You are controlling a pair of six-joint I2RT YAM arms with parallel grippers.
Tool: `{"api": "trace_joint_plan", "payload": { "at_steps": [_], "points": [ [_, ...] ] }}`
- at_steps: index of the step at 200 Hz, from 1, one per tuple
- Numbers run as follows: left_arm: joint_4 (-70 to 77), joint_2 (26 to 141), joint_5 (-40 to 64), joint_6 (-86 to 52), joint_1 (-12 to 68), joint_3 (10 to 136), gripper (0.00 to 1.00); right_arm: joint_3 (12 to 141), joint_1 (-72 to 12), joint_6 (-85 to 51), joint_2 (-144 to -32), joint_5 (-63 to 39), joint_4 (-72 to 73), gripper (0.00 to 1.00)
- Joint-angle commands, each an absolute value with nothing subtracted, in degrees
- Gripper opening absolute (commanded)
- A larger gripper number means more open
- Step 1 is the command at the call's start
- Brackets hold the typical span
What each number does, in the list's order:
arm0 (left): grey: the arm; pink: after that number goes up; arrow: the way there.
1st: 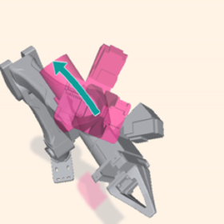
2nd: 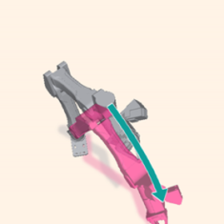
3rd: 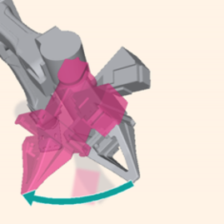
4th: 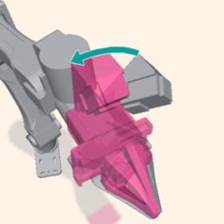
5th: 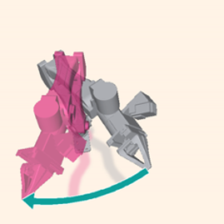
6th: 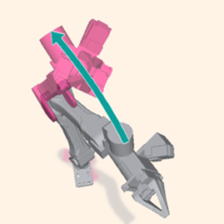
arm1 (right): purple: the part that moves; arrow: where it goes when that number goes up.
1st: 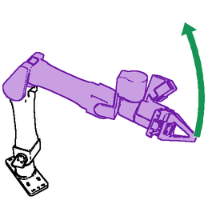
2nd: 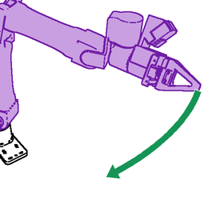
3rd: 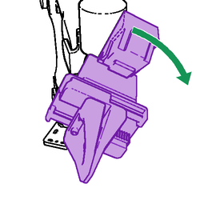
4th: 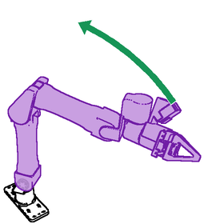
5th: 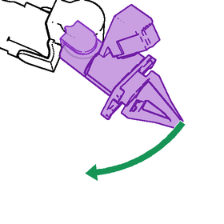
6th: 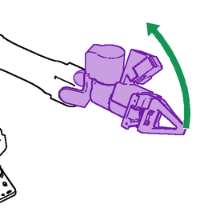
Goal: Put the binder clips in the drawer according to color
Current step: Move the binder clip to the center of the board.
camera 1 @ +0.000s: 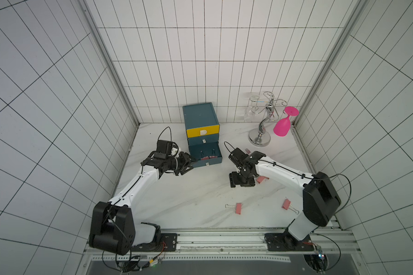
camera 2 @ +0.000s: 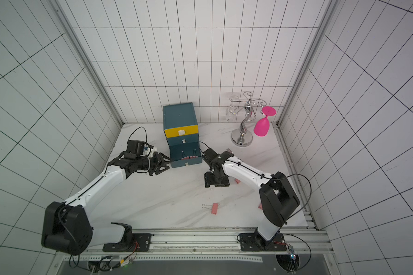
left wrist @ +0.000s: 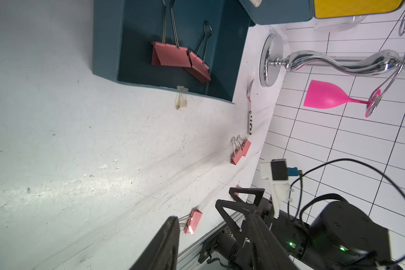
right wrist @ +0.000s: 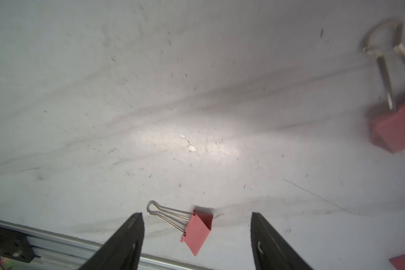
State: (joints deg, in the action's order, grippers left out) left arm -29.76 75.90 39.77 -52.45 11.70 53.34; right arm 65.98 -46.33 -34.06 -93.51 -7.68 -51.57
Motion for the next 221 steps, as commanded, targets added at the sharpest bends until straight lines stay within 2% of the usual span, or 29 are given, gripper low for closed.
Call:
{"api": "trace_joint_plan", "payload": {
  "at_steps": [1, 41, 90, 146, 221],
  "points": [
    [-30.0, 75.1, 39.0, -51.2, 12.4, 52.8, 0.51, 60.5, -47.7, -37.0, -89.3, -10.1, -48.4, 0.74],
    [-30.1, 75.6, 39.6, -51.0, 12.8, 53.4, 0.51, 54.2, -53.2, -38.7, -85.1, -12.4, -46.9, 0.75],
    [-30.4, 76.0, 40.0, -50.9, 12.9, 54.6, 0.51, 52.1, -59.2, -40.3, -85.7, -15.7, -45.4, 0.75],
    [-30.9, 75.2, 39.8, -50.8, 12.9, 53.8, 0.51, 53.2, -61.3, -40.7, -89.1, -18.0, -45.3, 0.75],
    [-30.8, 74.7, 39.6, -51.1, 12.9, 53.2, 0.51, 52.2, -62.5, -41.1, -89.0, -16.1, -46.2, 0.76]
  ]
}}
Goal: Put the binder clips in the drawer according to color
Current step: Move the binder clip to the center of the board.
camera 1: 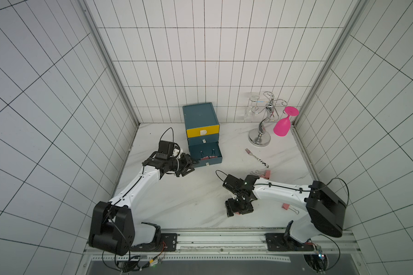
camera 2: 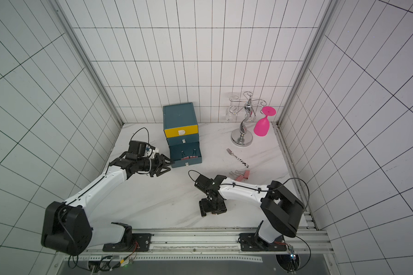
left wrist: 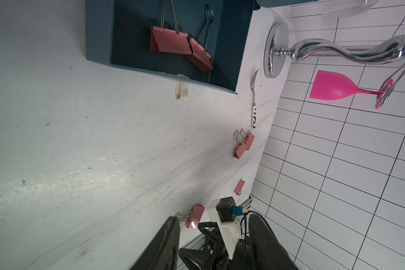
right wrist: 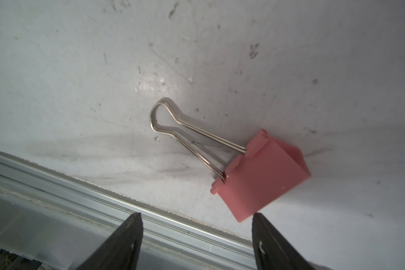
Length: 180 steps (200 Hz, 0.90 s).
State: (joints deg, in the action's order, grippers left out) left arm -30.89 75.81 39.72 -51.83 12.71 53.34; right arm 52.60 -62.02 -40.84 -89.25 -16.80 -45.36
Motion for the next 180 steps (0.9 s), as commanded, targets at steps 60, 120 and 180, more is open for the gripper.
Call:
{"api": "trace_joint_plan", "payload": {
  "at_steps": [60, 120, 180],
  "points": [
    [-31.3, 74.1, 39.5, -50.9, 12.9, 53.1, 0.51, 56.0, -62.5, -38.6, -94.6, -20.8, -43.6, 0.75],
    [-32.2, 72.8, 38.7, -50.9, 12.9, 53.2, 0.51, 63.8, -62.0, -36.2, -100.9, -20.4, -43.4, 0.75],
    [-33.6, 70.5, 37.6, -50.9, 12.5, 53.6, 0.51, 69.6, -60.3, -33.8, -104.2, -19.7, -45.1, 0.73]
  ]
}}
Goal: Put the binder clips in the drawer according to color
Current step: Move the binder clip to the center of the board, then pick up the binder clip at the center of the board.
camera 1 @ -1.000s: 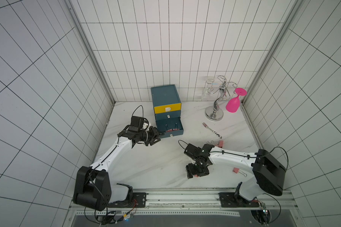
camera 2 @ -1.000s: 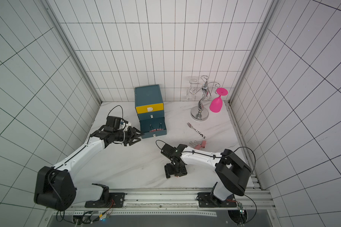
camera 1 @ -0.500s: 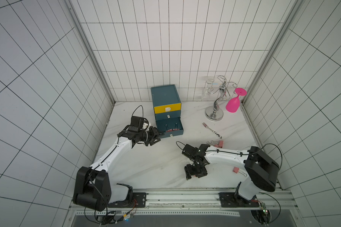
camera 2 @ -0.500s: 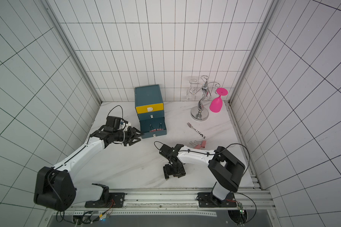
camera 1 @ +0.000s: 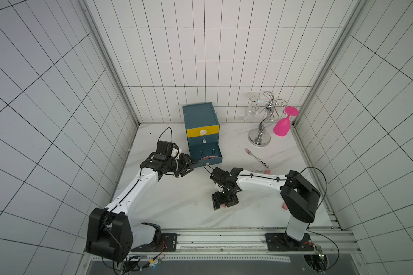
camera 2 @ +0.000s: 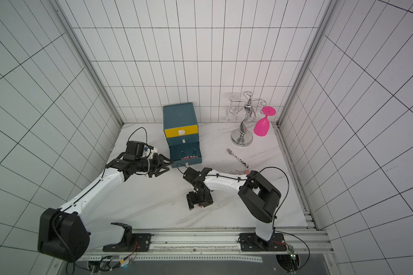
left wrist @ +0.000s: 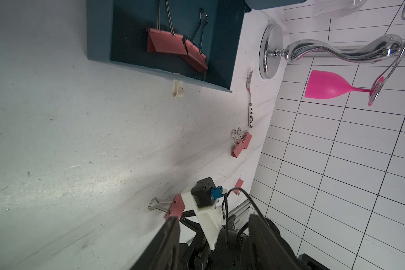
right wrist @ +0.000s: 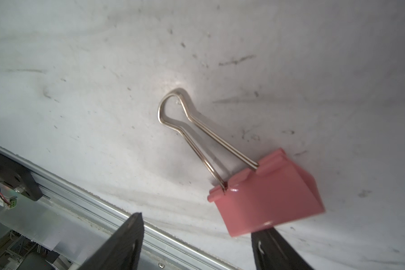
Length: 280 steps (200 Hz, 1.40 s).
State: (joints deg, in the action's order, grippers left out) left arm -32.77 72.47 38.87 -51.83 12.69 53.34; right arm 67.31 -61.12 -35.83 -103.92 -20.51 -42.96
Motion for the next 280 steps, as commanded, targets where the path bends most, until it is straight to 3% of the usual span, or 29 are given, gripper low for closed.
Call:
{"api": "trace_joint_plan", "payload": {
  "at_steps": [1, 49, 89, 171, 280],
  "points": [
    [-33.6, 70.4, 37.6, -50.9, 12.5, 53.7, 0.51, 69.6, -60.3, -33.7, -104.2, -19.6, -45.2, 0.73],
    [-34.1, 67.0, 37.5, -51.8, 9.4, 53.9, 0.51, 69.8, -60.1, -28.8, -100.1, -9.9, -55.0, 0.73],
    [-33.9, 66.3, 37.4, -52.7, 9.2, 53.4, 0.51, 73.5, -57.8, -23.8, -103.7, -6.4, -55.4, 0.74],
    [-35.6, 62.4, 36.6, -53.3, 9.1, 50.2, 0.52, 85.1, -56.9, -17.3, -114.9, -10.7, -55.7, 0.75],
    [-35.3, 62.5, 36.7, -53.6, 9.2, 49.8, 0.52, 79.8, -60.1, -18.6, -112.5, -15.6, -56.0, 0.75]
  ]
}}
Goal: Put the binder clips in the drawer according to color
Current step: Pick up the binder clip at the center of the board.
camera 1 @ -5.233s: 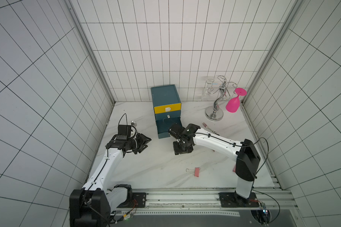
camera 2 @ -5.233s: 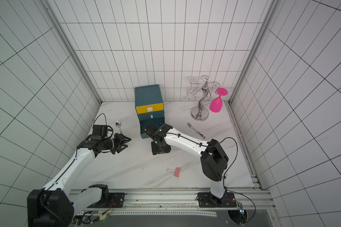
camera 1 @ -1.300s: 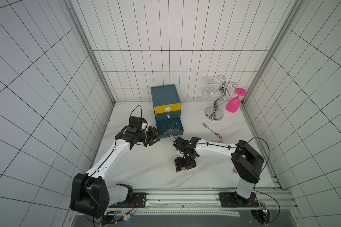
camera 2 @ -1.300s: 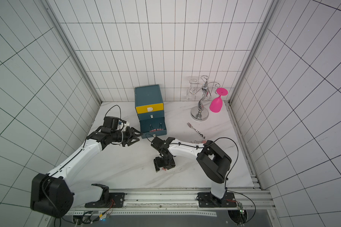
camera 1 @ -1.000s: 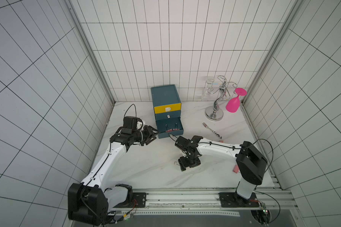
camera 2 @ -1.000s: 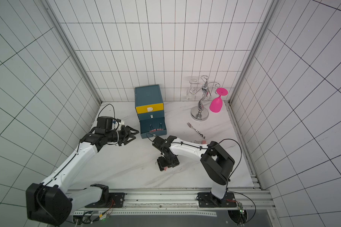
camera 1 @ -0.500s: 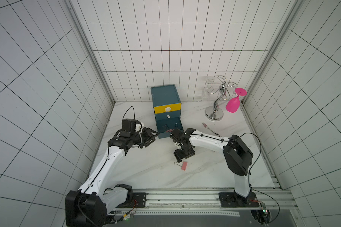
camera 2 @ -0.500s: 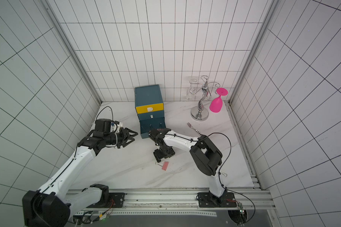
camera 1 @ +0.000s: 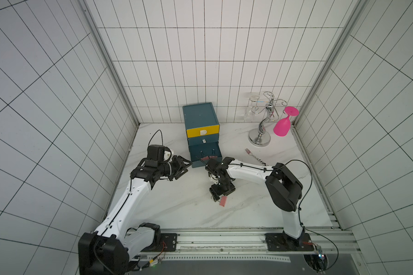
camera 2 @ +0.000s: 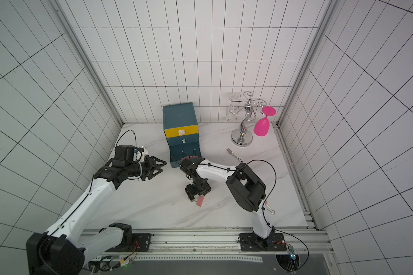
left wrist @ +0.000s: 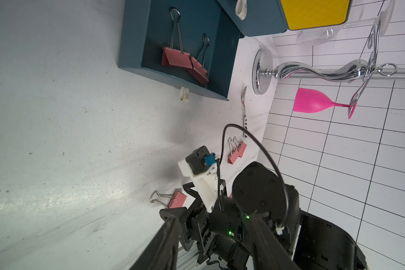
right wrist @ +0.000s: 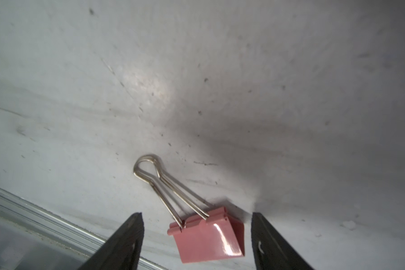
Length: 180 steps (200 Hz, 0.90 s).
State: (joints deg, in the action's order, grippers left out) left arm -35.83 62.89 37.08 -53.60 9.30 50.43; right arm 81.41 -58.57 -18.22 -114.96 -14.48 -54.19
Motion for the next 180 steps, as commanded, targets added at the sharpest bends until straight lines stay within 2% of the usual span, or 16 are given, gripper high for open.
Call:
{"api": "trace_joint_plan", "payload": {
  "at_steps": [1, 119, 180],
  "points": [
    [-35.3, 62.5, 36.7, -53.6, 9.2, 49.8, 0.52, 79.7, -60.2, -18.7, -112.5, -15.6, -56.0, 0.75],
    [-35.0, 62.4, 37.2, -53.5, 9.2, 49.7, 0.52, 81.7, -67.5, -22.2, -113.3, -7.1, -61.4, 0.75],
    [-35.1, 62.3, 37.2, -53.5, 9.2, 49.6, 0.52, 83.2, -67.7, -24.1, -116.3, -5.3, -60.7, 0.69]
  ]
}}
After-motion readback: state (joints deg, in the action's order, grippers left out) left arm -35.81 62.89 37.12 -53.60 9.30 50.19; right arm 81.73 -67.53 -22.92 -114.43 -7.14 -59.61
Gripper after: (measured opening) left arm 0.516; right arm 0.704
